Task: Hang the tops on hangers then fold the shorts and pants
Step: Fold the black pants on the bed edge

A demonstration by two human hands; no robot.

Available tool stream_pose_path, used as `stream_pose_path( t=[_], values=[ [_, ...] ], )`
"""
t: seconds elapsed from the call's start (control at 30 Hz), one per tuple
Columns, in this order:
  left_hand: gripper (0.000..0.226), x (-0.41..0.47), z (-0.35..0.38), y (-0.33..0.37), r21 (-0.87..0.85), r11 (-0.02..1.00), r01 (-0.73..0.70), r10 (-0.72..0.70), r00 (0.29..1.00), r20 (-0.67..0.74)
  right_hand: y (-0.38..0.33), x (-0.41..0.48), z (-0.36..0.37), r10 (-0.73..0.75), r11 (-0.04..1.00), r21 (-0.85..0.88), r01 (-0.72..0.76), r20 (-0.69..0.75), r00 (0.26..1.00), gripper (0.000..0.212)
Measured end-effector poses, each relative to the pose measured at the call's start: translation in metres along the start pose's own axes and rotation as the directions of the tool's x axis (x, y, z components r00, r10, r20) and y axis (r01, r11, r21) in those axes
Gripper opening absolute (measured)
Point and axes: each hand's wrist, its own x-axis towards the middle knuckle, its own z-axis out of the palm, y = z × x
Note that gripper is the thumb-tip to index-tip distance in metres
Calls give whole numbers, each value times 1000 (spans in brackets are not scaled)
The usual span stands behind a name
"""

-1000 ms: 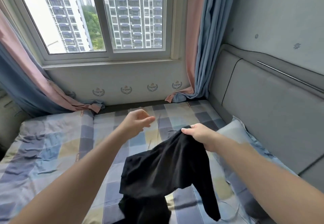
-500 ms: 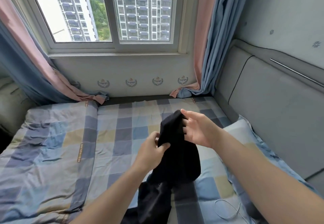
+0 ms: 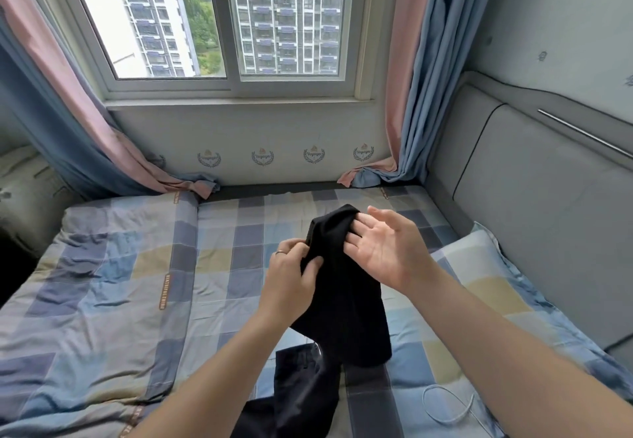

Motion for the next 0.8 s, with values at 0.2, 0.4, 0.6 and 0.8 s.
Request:
stream_pose_path(
  t=[0.2,0.4,0.6,0.8],
  values=[
    [34,30,-59,42,-376,926,-33,37,999,5,-17,-10,-5,-129,945,-309,103,-66,989,55],
    [27,42,-80,85,-599,801,-20,57,997,44,12,-5,15,-83,587,-805,90,51,995,100],
    [23,42,-78,97,-694,719,38,26,996,81,27,2,26,-104,449,-893,38,-9,995,61],
    [39,28,-67,56,-717,671,188,-75,980,187,11,-4,34,-307,604,-787,126,-83,948,21]
  ],
)
